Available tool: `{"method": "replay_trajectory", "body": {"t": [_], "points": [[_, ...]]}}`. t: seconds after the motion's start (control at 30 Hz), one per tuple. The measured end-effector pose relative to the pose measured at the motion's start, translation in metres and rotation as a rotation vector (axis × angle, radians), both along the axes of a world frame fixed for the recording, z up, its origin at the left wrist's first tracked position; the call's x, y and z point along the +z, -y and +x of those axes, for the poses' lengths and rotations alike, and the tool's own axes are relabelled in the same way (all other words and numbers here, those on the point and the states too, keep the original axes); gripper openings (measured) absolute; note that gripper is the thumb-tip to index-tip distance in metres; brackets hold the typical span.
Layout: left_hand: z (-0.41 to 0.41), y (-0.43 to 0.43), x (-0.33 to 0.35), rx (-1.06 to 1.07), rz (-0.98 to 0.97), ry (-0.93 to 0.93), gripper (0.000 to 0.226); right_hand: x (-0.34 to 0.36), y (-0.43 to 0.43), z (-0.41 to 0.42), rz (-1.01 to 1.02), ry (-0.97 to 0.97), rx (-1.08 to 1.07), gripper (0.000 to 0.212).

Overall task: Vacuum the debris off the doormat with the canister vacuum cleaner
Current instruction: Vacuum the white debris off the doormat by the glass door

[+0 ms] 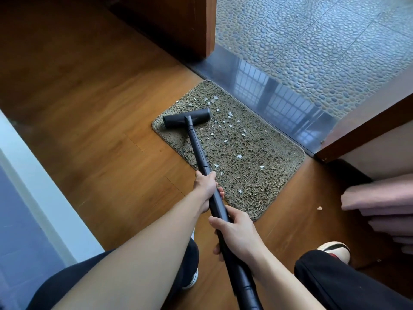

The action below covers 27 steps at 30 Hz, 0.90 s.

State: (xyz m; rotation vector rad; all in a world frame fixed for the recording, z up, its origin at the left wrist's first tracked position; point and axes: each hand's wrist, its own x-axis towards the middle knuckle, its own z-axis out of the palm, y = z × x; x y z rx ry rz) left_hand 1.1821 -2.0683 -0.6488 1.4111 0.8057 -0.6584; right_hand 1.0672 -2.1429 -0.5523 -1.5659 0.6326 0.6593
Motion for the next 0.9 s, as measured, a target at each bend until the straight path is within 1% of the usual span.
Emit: {"method": "replay_trajectory", "body": {"t": [0.23,0.43,0.57,0.63,0.77,0.9], "points": [[-0.021,0.001,0.012,-0.018,-0.010,-0.016,0.031,0.007,0.000,-0.020,-0.016,-0.010,-0.004,0.007],[-0.065,0.002,0.026,-0.052,0.001,-0.064,0.023,0.020,0.001,-0.064,-0.020,-0.019,-0.004,0.009],[-0.103,0.001,0.029,-0.065,0.016,-0.086,0.018,0.029,-0.003,-0.099,-0.011,-0.058,-0.007,0.021],[-0.117,0.000,0.030,-0.070,0.019,-0.093,0.018,0.033,-0.005,-0.113,0.003,-0.068,-0.022,0.027],[-0.136,-0.001,0.035,-0.068,0.021,-0.102,0.024,0.041,-0.006,-0.132,0.009,-0.058,-0.065,0.028],[-0.138,-0.002,0.037,-0.056,0.011,-0.093,0.029,0.042,-0.007,-0.135,0.006,-0.027,-0.077,0.031]]}}
